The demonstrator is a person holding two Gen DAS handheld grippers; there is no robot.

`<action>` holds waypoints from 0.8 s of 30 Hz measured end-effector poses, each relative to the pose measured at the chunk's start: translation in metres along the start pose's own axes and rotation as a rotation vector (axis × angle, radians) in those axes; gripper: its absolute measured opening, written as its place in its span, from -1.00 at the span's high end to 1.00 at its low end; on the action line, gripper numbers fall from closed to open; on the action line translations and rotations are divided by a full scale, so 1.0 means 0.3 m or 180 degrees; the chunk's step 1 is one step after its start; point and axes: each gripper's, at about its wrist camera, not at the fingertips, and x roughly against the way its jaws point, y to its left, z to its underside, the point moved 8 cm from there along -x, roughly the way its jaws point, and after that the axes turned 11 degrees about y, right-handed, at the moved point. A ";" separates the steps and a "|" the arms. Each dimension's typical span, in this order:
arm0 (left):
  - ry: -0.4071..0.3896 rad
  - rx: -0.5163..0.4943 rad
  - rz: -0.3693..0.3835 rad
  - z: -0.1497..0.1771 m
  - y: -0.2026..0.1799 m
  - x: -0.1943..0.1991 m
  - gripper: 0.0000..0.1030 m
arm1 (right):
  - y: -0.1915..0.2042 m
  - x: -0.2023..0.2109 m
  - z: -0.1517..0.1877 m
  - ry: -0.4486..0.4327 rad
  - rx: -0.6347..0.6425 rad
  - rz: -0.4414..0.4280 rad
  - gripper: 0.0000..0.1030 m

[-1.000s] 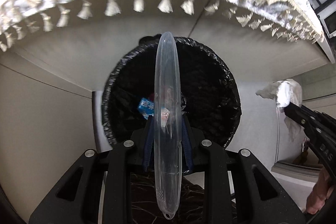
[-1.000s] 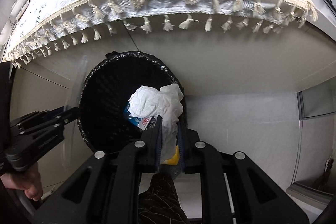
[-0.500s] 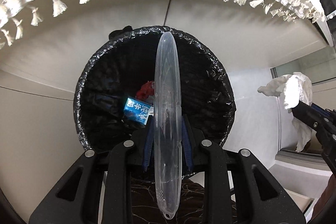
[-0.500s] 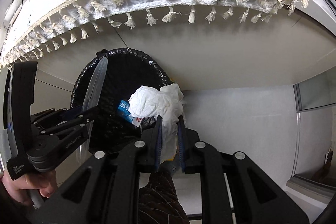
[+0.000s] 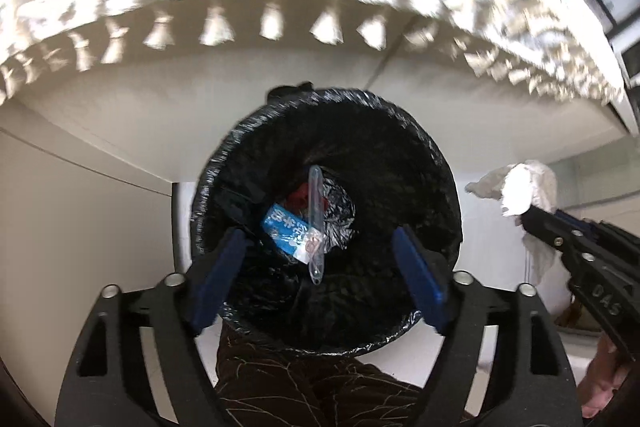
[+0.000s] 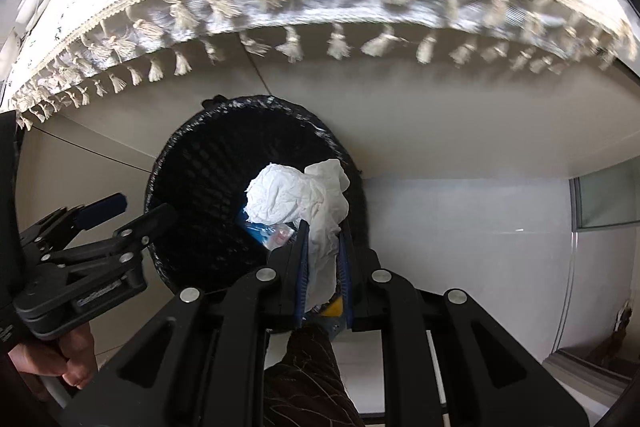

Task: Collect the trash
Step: 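Open the left gripper dropping the tube into the bin while the right releases the tissue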

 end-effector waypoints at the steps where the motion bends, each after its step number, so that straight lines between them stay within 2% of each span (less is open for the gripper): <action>1: -0.0019 0.0020 -0.0010 -0.002 0.010 0.010 -0.63 | 0.013 -0.004 -0.009 -0.0003 0.0021 -0.0009 0.75; 5: -0.0124 0.0120 -0.0043 -0.004 0.059 0.055 -0.82 | 0.056 -0.031 -0.032 0.0009 0.0091 -0.0033 0.75; 8: -0.0170 0.0200 -0.0047 -0.003 0.097 0.075 -0.88 | 0.083 -0.059 -0.044 0.0043 0.0124 -0.0054 0.75; 22: -0.0154 0.0474 -0.0208 0.028 0.242 0.066 -0.88 | 0.172 -0.169 -0.078 0.0159 0.0332 -0.0011 0.75; 24: -0.0153 0.0497 -0.0232 0.030 0.257 0.063 -0.88 | 0.175 -0.177 -0.081 0.0171 0.0316 -0.0014 0.70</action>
